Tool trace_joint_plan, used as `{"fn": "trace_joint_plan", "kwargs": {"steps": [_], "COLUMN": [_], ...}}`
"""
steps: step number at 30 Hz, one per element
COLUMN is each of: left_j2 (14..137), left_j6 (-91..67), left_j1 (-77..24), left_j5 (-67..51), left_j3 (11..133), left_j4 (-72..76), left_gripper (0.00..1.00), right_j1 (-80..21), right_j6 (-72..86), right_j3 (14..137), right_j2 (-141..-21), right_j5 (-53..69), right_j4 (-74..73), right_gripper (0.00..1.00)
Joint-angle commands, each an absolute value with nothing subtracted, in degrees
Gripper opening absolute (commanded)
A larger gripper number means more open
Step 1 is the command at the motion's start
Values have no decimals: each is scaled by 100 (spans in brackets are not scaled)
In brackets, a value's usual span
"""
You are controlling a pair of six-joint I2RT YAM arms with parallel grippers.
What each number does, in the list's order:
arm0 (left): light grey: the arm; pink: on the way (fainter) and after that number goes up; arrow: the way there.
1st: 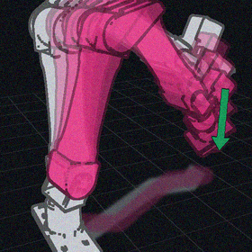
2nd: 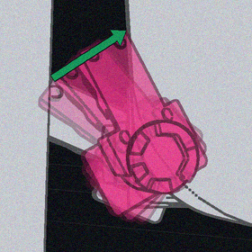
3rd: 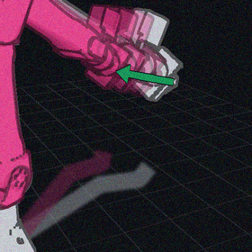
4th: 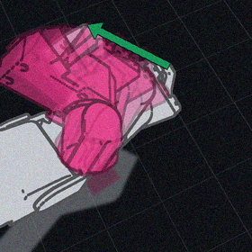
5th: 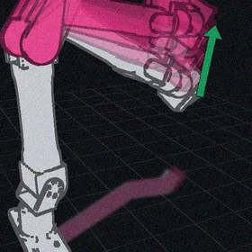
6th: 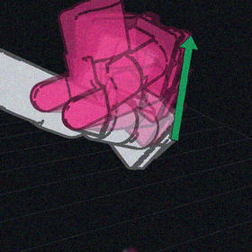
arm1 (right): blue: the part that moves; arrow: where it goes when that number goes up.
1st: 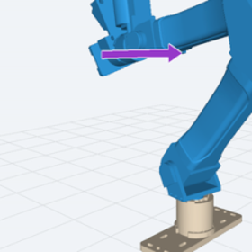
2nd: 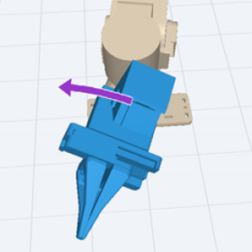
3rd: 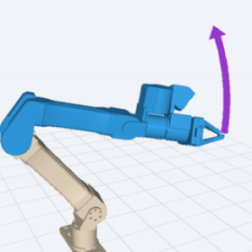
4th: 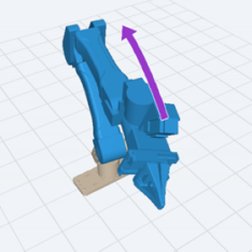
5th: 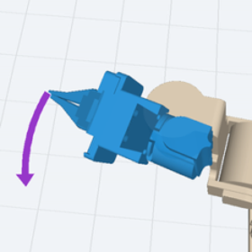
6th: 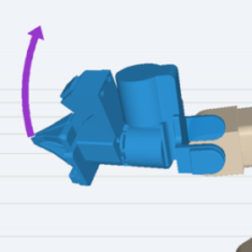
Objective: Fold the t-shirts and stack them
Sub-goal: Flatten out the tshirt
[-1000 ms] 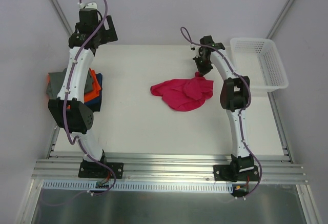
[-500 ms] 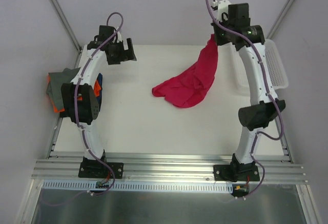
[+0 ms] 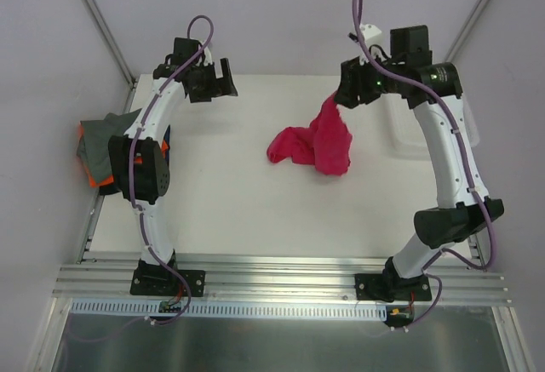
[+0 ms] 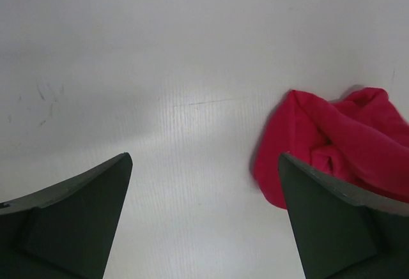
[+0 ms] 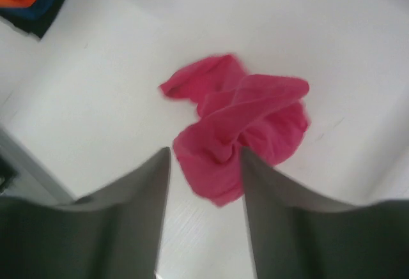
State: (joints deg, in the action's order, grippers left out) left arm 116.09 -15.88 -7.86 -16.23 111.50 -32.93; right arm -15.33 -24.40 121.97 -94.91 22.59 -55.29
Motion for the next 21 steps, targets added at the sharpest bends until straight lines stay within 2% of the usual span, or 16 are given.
{"fn": "trace_joint_plan", "kwargs": {"steps": [1, 3, 6, 8, 13, 21], "left_j2": [11373, 11303, 11233, 11171, 11057, 10934], "left_j6": [-1556, -1486, -1459, -1441, -1380, -1283], "left_j1": [-809, -800, -800, -800, -800, -703], "left_j5": [-1547, -1416, -1301, -1231, -1099, -774], "left_j3": [11373, 11373, 11347, 11312, 11294, 11233], "left_j4": [-3261, -3269, -3270, -3270, -3261, -3270], "left_gripper": [99, 99, 99, 99, 99, 99], "right_j1": [-1529, -1486, -1354, -1327, -1432, -2258], "right_j6": [-2741, -2734, -2558, -2479, -2075, -2698], "right_j3": [11630, 11113, 11221, 11512, 12120, 12120], "right_j2": [-9606, -9615, -10009, -10543, -11574, -12059], "right_j5": [3329, 3200, 2806, 2426, 2461, 2338], "right_j4": [-6529, -6453, -6319, -6337, -6328, -6583], "right_gripper": [59, 69, 73, 71, 65, 54]}}
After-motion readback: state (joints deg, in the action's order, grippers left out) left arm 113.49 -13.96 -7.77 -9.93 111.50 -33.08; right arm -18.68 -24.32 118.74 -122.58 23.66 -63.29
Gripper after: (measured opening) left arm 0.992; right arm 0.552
